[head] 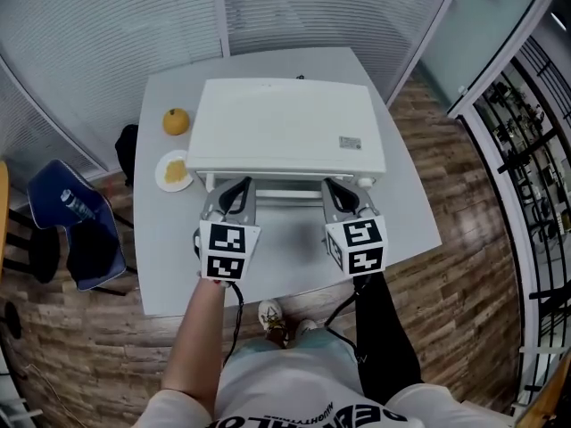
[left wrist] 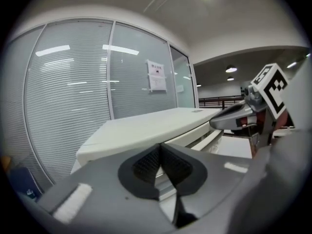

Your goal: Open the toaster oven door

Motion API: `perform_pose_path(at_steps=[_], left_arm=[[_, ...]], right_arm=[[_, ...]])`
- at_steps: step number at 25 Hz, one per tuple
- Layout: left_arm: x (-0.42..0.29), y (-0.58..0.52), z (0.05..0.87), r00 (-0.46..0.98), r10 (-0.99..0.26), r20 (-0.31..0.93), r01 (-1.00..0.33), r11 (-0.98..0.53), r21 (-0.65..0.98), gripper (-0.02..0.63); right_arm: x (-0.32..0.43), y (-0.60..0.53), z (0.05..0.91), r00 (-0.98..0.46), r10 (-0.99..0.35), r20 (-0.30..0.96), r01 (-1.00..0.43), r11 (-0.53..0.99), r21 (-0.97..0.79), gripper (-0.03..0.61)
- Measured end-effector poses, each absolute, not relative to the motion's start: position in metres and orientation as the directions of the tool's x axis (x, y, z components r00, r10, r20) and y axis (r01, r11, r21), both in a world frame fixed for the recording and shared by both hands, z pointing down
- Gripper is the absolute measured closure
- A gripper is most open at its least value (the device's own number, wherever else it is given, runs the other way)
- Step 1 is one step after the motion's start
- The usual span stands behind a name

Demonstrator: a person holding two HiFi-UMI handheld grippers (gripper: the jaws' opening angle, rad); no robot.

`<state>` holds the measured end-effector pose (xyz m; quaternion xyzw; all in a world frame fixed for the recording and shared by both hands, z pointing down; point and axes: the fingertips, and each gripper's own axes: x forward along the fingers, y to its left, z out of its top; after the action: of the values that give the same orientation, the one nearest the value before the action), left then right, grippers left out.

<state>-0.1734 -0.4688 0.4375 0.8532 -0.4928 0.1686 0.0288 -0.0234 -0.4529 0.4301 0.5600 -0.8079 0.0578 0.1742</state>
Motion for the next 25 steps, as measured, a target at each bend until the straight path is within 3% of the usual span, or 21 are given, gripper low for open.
perform_pose_path(at_steps=[25], left_arm=[[-0.179, -0.345, 0.502, 0.31, -0.88, 0.361, -0.896, -0.397, -0.198, 0.557]], right_arm=[[-0.036, -0.323, 0.493, -0.414, -0.85, 0.327, -0.872, 0.473, 0.126, 0.575]])
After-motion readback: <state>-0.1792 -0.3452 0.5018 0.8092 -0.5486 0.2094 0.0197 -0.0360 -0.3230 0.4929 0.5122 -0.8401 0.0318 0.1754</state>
